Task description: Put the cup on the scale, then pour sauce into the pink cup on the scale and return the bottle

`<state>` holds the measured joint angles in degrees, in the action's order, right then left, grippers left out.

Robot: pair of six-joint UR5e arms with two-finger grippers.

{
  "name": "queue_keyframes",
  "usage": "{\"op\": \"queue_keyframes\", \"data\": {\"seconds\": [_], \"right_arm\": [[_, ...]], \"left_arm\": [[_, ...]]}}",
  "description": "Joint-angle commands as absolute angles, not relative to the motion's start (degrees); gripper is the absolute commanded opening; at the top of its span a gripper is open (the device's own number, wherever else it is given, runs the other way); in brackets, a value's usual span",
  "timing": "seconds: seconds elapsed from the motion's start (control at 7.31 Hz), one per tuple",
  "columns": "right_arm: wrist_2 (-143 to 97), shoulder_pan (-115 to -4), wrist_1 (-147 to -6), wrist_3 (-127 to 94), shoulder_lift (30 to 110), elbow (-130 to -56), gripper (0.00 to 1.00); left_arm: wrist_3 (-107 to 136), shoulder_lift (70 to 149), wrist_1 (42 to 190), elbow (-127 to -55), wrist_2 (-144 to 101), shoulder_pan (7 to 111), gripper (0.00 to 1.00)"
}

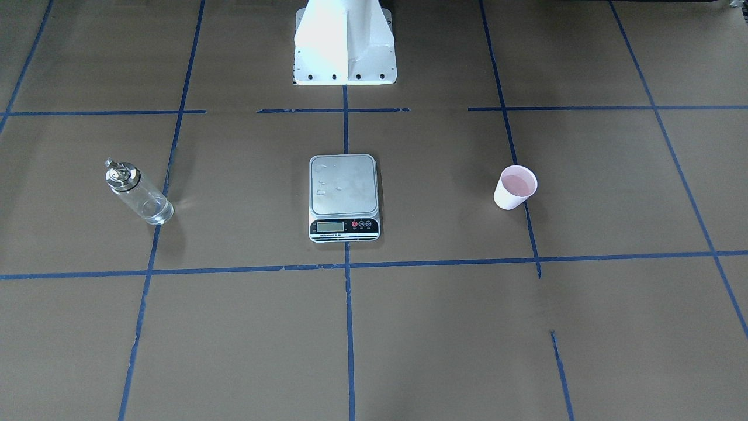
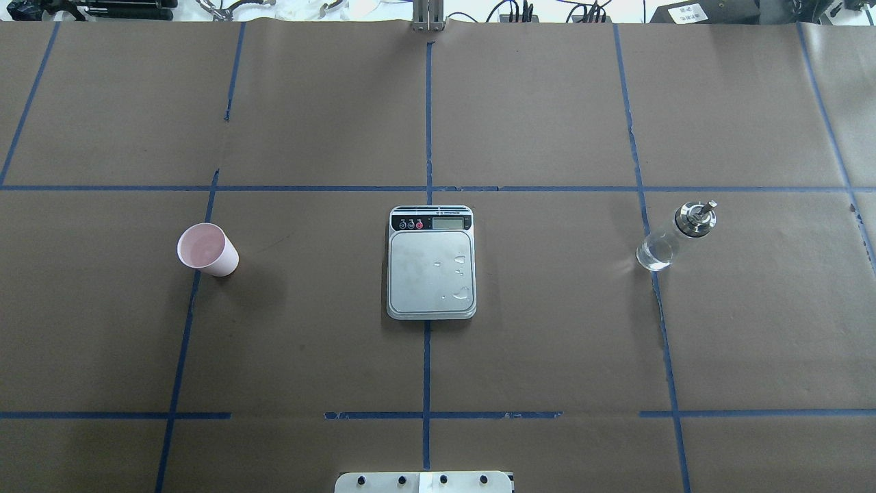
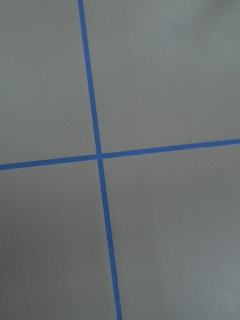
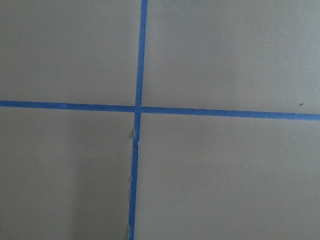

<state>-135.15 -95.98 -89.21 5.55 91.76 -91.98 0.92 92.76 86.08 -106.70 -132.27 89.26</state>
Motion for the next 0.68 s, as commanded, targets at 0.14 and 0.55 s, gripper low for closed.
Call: {"op": "queue_keyframes", "data": {"seconds": [0.14,0.55], "right_arm": [[-137.1,-96.0,-89.2,5.5,91.8,-92.5,1.0],[-139.7,-96.0,-89.7,5.7,91.8,-92.3,1.0]], "left_arm": [[1.3,93.9,91.5,-110.5,-137.4,86.0,1.0],[16.6,97.2,94.9,-110.3,-145.5,82.3,1.0]]}}
